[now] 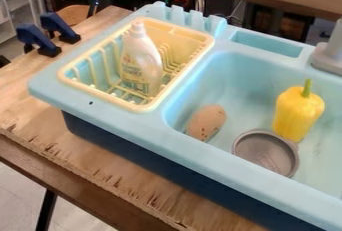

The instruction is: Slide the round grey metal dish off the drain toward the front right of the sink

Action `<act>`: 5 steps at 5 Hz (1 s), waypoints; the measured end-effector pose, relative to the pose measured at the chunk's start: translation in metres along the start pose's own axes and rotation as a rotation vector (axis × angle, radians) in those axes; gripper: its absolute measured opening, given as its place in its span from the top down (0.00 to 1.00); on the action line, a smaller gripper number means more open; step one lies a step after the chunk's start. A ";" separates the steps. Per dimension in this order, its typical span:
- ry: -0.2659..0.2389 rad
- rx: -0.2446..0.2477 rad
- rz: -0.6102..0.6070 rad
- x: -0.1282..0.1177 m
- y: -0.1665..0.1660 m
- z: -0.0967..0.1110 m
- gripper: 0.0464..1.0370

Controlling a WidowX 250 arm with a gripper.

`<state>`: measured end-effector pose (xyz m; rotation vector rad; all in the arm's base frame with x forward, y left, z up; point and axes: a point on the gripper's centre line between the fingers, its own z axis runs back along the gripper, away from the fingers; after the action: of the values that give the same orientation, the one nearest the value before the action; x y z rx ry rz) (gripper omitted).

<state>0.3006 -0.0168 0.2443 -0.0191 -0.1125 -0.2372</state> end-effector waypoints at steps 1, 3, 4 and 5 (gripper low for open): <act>0.033 -0.005 0.004 0.000 0.000 -0.011 0.03; 0.002 0.037 0.002 0.000 -0.032 -0.030 0.03; 0.000 0.067 -0.005 0.000 -0.039 -0.033 0.03; 0.036 0.097 -0.042 0.000 -0.043 -0.045 0.03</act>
<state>0.2953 -0.0597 0.2002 0.0842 -0.0886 -0.2736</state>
